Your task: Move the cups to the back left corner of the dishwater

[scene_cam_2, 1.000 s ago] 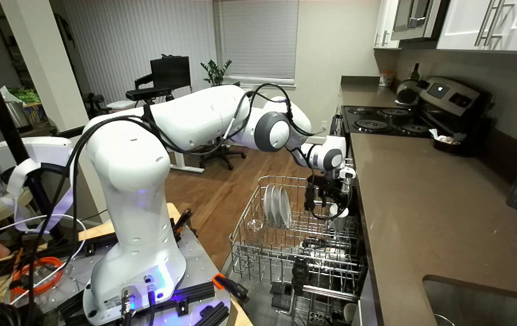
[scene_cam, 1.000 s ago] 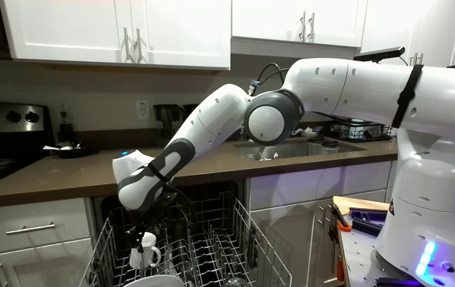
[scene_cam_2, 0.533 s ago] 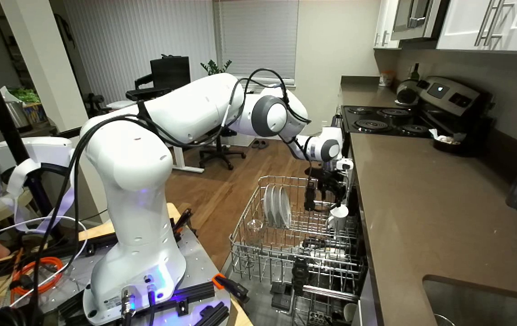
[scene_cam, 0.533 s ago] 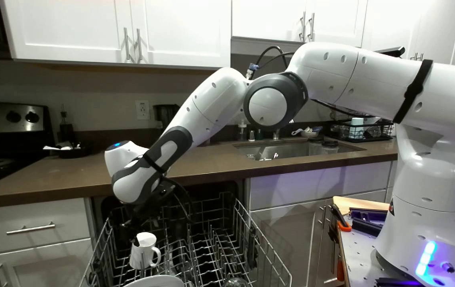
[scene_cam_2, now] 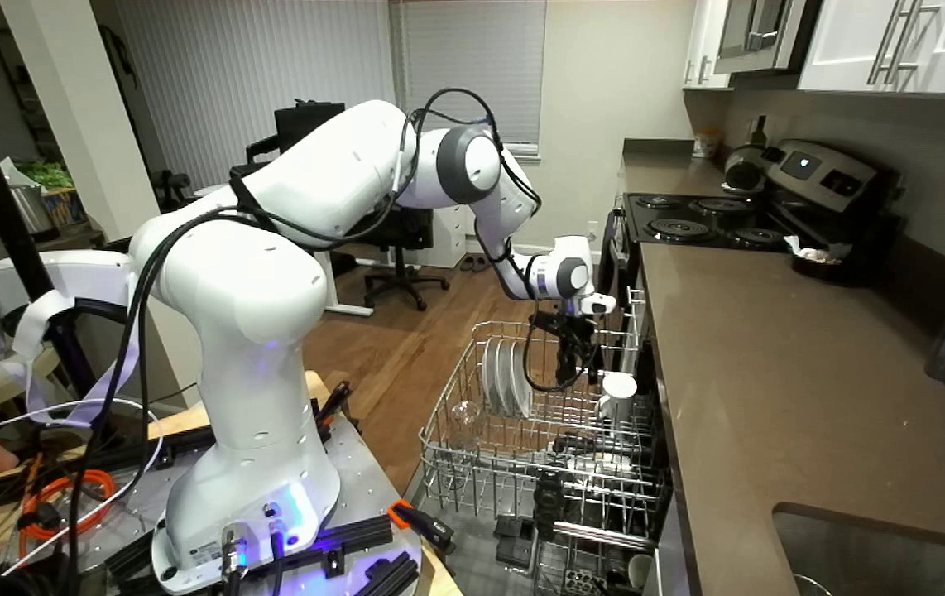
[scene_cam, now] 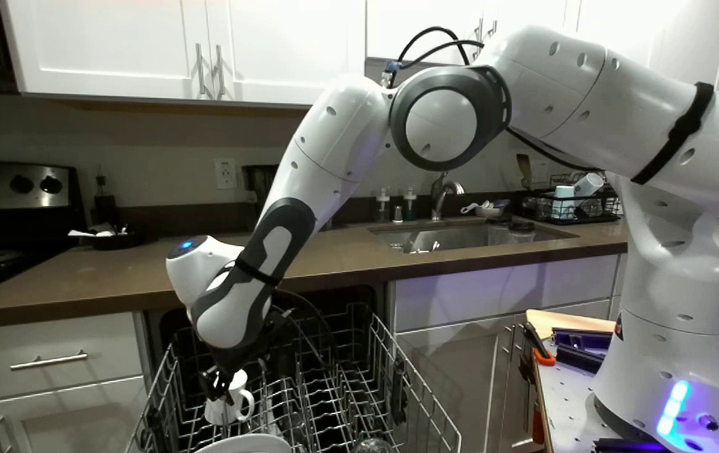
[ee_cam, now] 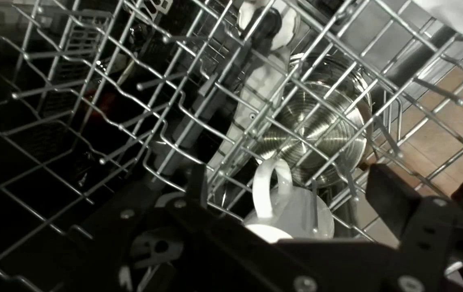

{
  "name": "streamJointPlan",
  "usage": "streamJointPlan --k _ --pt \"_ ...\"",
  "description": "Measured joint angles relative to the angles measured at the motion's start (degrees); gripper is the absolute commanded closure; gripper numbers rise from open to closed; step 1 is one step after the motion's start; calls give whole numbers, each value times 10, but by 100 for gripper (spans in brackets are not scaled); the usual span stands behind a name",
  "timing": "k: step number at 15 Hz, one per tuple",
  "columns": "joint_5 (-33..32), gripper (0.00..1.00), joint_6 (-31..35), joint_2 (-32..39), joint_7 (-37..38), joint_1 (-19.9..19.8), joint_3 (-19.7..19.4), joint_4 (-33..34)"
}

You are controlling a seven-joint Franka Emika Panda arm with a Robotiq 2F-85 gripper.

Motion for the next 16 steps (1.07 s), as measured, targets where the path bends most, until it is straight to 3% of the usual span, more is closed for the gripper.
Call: streamJointPlan --k 9,16 --pt "-48 0 42 -123 175 103 -54 -254" --pt "-105 0 67 -224 298 126 -61 -402"
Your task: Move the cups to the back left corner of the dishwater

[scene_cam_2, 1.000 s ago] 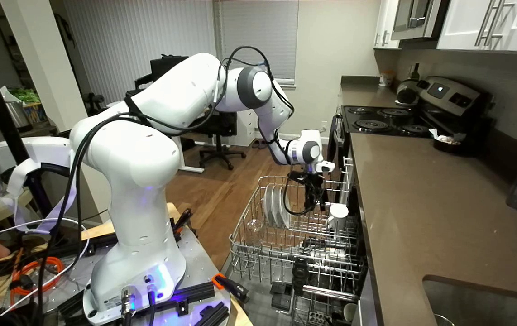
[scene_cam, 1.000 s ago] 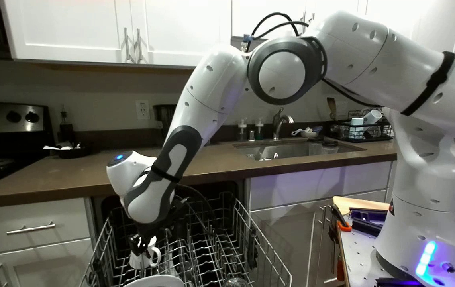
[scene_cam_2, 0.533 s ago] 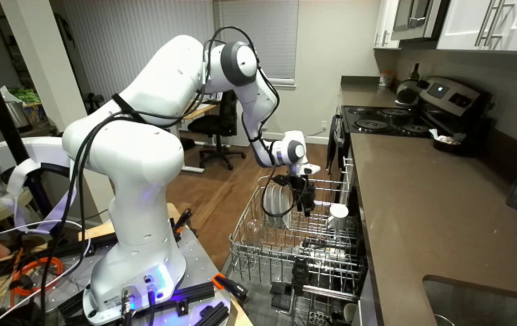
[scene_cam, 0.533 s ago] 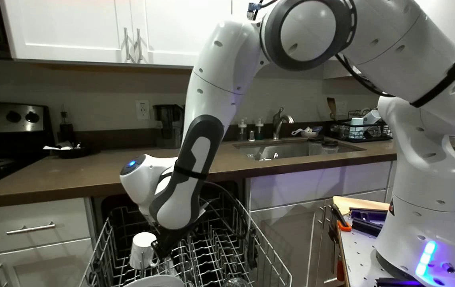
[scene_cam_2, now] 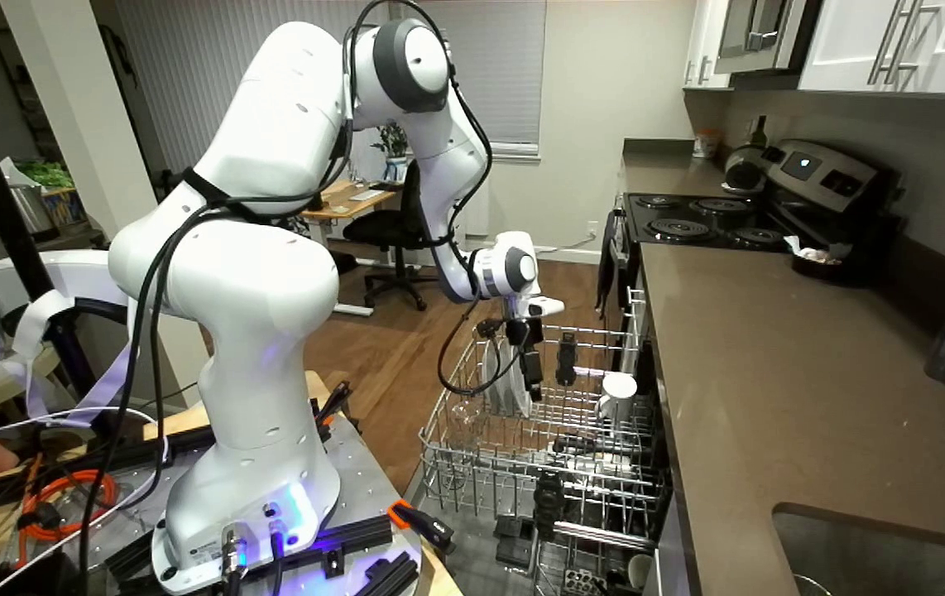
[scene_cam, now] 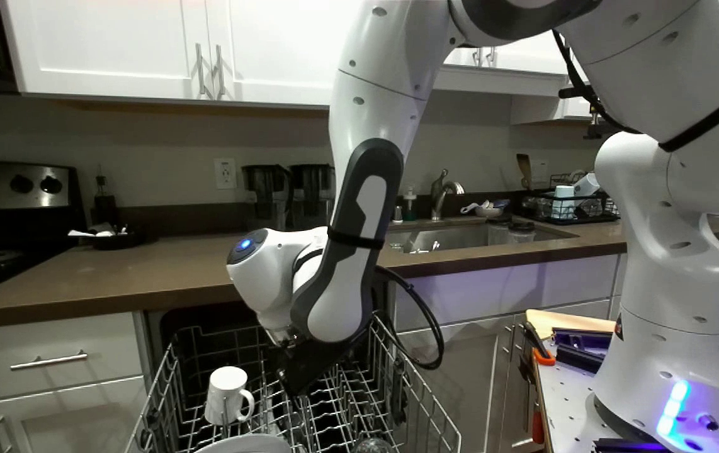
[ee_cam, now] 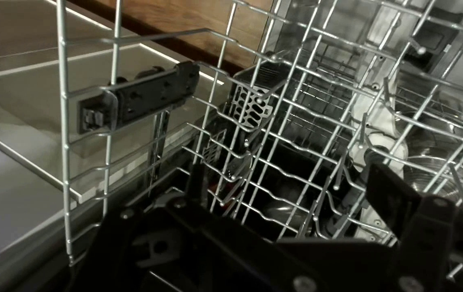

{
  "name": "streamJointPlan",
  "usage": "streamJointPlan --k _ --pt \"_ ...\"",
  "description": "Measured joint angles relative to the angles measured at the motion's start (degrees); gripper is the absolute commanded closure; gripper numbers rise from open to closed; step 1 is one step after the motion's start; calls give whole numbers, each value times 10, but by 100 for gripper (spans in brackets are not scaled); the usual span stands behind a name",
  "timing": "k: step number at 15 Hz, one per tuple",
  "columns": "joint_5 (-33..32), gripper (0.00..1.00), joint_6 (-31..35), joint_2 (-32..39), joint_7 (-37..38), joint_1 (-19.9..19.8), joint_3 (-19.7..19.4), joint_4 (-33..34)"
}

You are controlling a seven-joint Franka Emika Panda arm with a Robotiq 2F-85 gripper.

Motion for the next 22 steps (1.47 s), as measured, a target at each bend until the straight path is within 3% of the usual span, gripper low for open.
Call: streamJointPlan --k 6,11,22 --pt "-29 0 135 -54 103 5 -7 -94" --pt "-29 0 245 -73 135 47 -51 -160" --pt "-9 0 249 -72 131 47 -47 -162"
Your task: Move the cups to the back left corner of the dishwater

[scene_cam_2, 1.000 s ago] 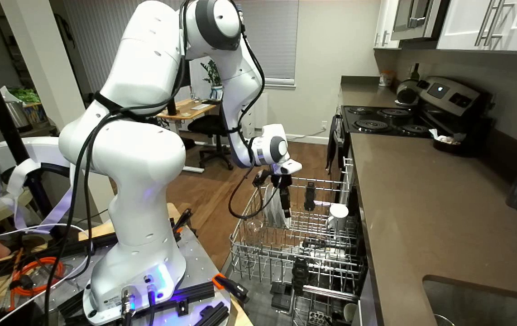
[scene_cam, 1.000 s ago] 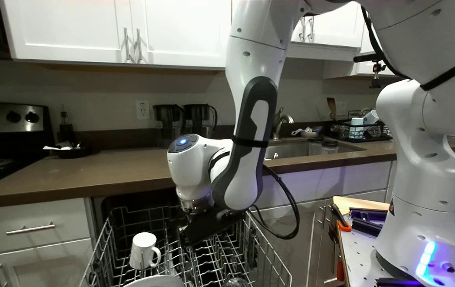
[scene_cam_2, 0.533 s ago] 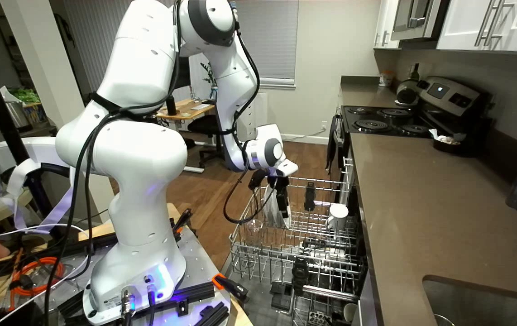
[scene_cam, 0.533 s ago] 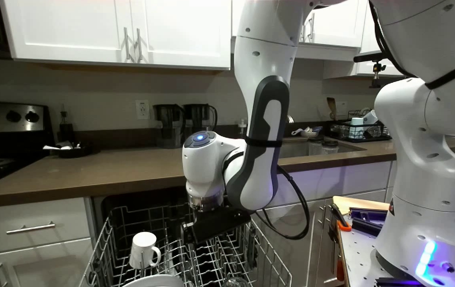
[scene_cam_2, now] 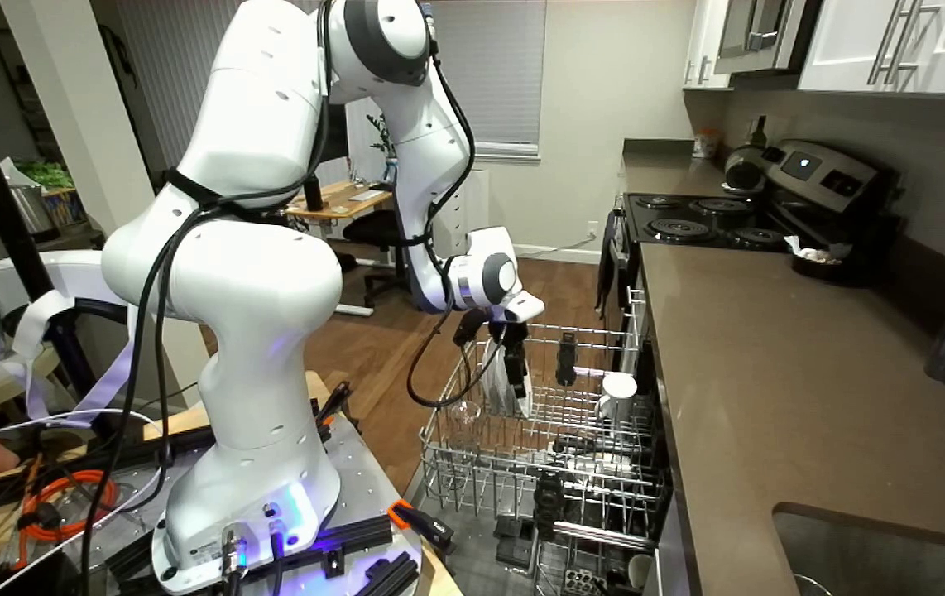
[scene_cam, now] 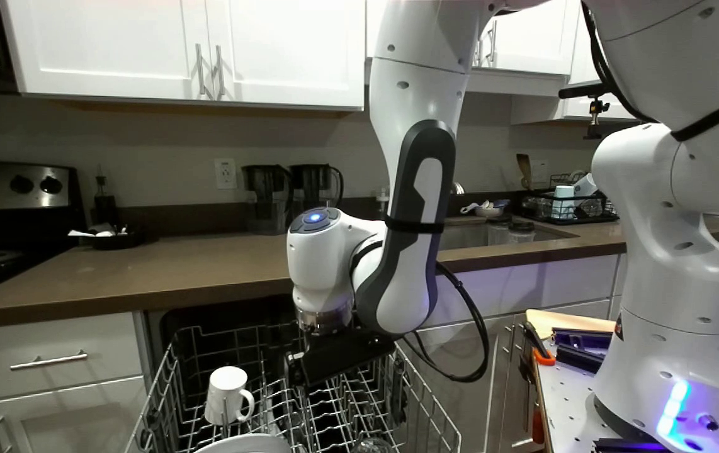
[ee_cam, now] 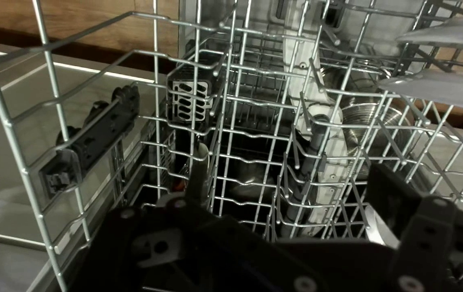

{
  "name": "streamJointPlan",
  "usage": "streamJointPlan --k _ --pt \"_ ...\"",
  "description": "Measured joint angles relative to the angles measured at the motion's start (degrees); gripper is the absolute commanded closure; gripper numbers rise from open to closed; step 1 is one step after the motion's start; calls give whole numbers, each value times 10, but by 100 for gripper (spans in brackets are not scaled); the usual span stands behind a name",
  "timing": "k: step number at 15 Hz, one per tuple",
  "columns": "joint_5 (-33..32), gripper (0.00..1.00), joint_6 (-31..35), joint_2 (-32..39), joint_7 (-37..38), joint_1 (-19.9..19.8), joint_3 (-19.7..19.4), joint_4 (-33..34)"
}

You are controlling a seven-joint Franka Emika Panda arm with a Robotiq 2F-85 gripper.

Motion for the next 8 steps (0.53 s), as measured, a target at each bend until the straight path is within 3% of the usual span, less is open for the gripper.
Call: streamJointPlan --k 4,8 --pt "31 0 4 -2 -14 -13 26 -1" --pt "72 0 13 -3 -44 -58 77 -6"
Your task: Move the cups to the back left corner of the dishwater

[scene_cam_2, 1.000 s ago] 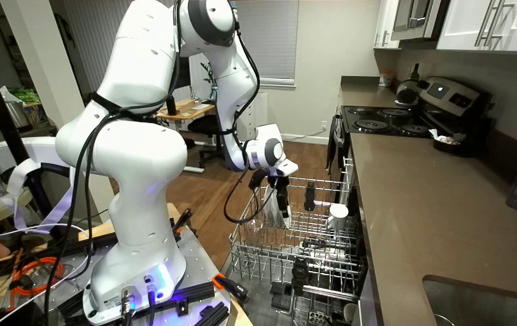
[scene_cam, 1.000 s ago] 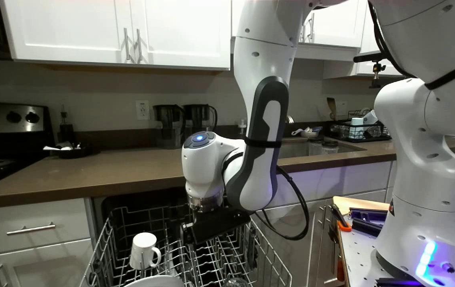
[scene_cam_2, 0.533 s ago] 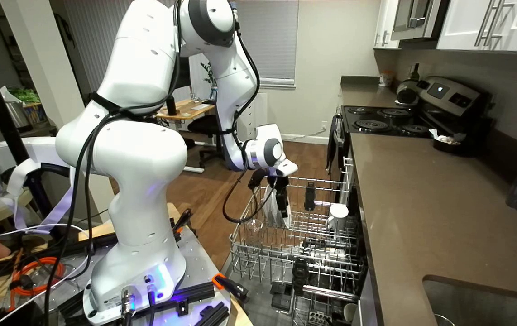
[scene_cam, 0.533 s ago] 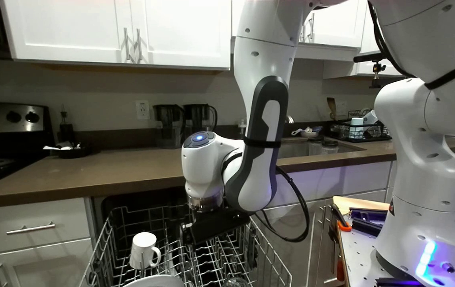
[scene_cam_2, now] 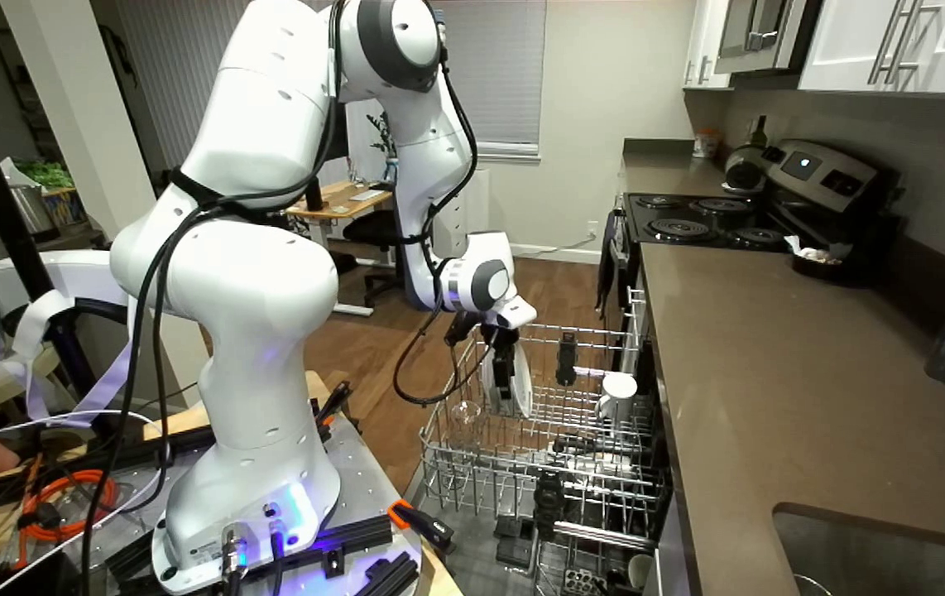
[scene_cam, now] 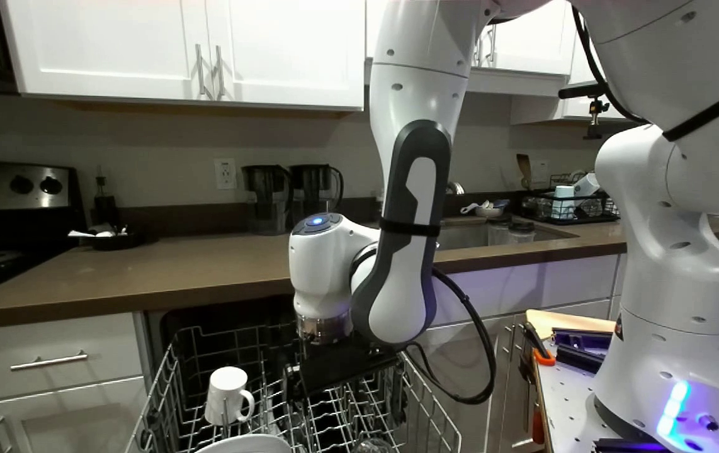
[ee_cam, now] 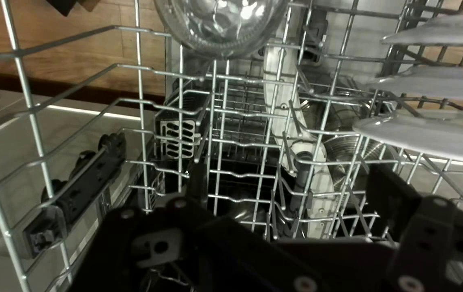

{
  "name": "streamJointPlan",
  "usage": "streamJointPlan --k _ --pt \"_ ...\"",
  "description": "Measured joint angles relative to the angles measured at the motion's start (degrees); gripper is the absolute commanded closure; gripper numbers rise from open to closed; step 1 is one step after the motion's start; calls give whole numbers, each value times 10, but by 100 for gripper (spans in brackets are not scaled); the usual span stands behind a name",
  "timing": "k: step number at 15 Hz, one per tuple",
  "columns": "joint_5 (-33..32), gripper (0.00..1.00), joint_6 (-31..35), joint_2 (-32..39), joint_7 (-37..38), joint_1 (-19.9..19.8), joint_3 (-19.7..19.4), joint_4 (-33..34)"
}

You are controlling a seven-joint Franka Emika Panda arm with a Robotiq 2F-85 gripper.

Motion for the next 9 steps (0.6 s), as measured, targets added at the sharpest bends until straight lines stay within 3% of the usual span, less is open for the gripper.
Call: streamJointPlan --k 5,9 --pt "55 0 14 0 -47 -77 77 -18" --pt "96 0 14 0 -77 -116 119 -32"
